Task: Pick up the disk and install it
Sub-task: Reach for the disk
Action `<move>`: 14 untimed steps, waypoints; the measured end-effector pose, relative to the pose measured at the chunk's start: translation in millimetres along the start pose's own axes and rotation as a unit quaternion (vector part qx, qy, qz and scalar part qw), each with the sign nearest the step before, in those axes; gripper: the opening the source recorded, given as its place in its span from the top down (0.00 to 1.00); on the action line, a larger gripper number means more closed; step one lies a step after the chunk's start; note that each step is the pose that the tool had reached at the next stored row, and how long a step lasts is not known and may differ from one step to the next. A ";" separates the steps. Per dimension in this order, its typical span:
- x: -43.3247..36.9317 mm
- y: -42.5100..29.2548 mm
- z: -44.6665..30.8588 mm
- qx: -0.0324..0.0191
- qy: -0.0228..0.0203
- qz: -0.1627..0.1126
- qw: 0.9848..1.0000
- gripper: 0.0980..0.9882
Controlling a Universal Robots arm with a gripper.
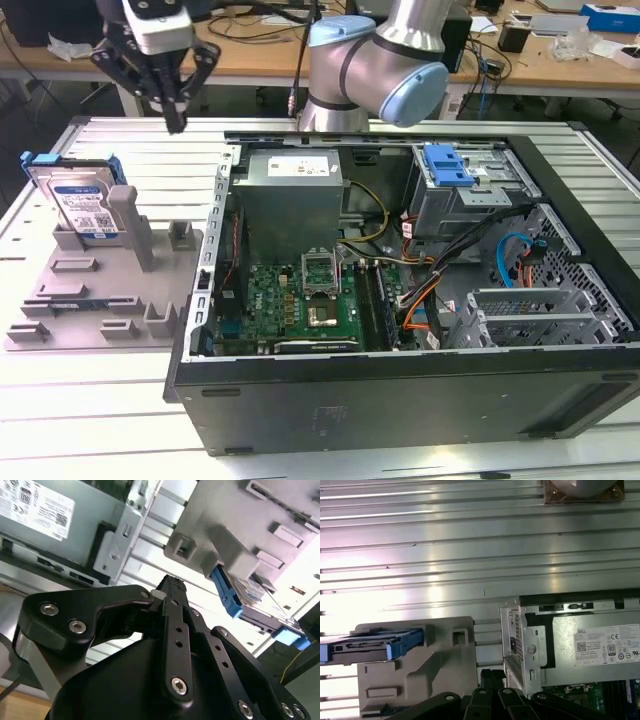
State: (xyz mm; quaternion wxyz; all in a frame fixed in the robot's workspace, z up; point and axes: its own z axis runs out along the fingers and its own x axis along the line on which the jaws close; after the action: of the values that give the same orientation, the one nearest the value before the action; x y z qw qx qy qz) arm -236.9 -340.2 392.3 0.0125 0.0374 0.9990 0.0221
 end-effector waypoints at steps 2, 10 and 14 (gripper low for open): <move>9.9 3.2 0.0 0.000 0.000 0.000 1.000 0.99; 69.3 13.5 0.1 0.000 0.000 0.000 1.000 0.99; 101.9 15.6 0.1 0.000 0.000 0.000 1.000 0.99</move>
State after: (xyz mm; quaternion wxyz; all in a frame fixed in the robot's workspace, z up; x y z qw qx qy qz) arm -337.3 -317.0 390.5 0.0125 0.0374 0.9990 0.0221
